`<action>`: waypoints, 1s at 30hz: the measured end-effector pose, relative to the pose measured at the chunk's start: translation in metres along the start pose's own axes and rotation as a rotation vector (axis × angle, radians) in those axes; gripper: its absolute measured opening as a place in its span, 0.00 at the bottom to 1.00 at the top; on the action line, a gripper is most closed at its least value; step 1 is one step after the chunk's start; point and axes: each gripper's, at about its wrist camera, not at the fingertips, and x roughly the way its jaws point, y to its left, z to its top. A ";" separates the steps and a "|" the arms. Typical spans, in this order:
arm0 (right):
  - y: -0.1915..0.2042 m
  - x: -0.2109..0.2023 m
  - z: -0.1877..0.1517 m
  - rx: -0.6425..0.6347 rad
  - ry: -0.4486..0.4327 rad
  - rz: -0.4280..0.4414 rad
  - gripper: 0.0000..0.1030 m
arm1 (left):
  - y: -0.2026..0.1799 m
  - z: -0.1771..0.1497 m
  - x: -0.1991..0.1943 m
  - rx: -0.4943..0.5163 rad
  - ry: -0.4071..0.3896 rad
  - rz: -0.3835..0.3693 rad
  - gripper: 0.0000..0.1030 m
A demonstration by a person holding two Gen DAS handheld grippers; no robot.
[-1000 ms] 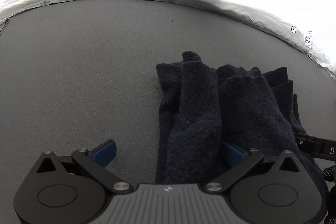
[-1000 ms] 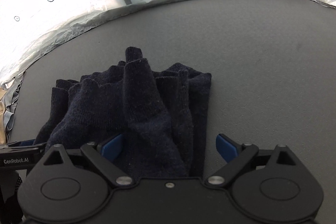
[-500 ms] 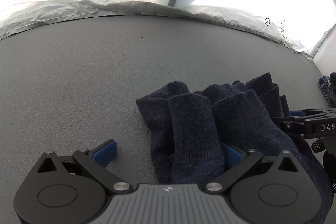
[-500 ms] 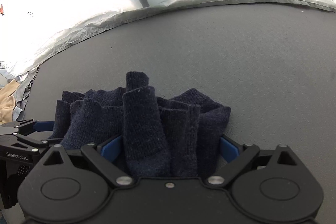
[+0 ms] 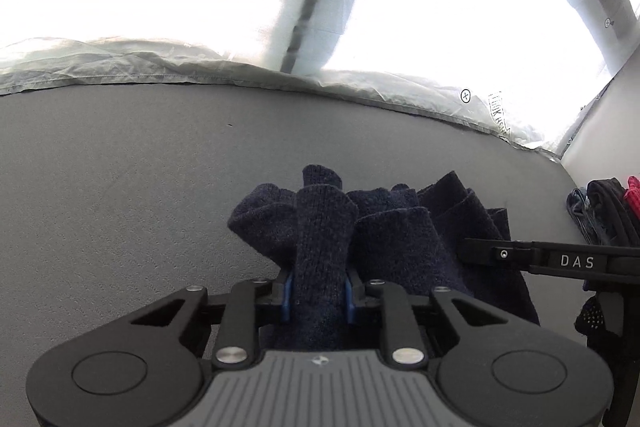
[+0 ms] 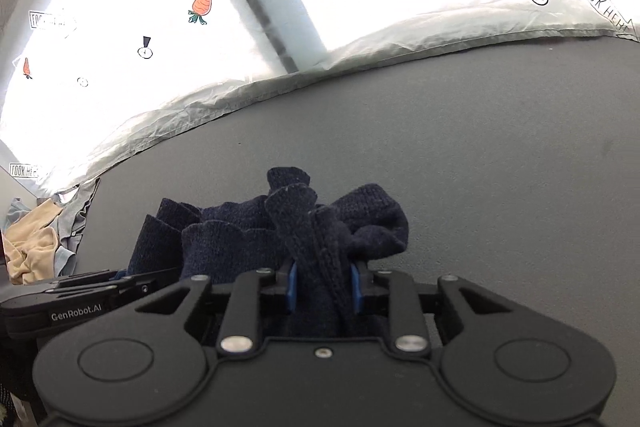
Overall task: Fold clothes
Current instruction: 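Grasp the folded sweater with both grippers and lift it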
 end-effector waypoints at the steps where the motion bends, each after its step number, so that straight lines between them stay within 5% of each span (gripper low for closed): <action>1: 0.004 -0.013 -0.003 -0.001 -0.029 -0.007 0.24 | -0.007 -0.001 -0.012 0.003 -0.026 -0.007 0.22; 16: 0.066 -0.253 -0.017 -0.106 -0.615 -0.102 0.21 | -0.126 0.028 -0.181 0.144 -0.454 -0.223 0.19; 27: 0.040 -0.394 -0.052 0.035 -0.802 -0.283 0.21 | -0.244 0.017 -0.224 0.289 -0.524 -0.530 0.19; 30: 0.010 -0.427 -0.070 0.031 -0.836 -0.327 0.21 | -0.294 -0.004 -0.219 0.301 -0.519 -0.548 0.19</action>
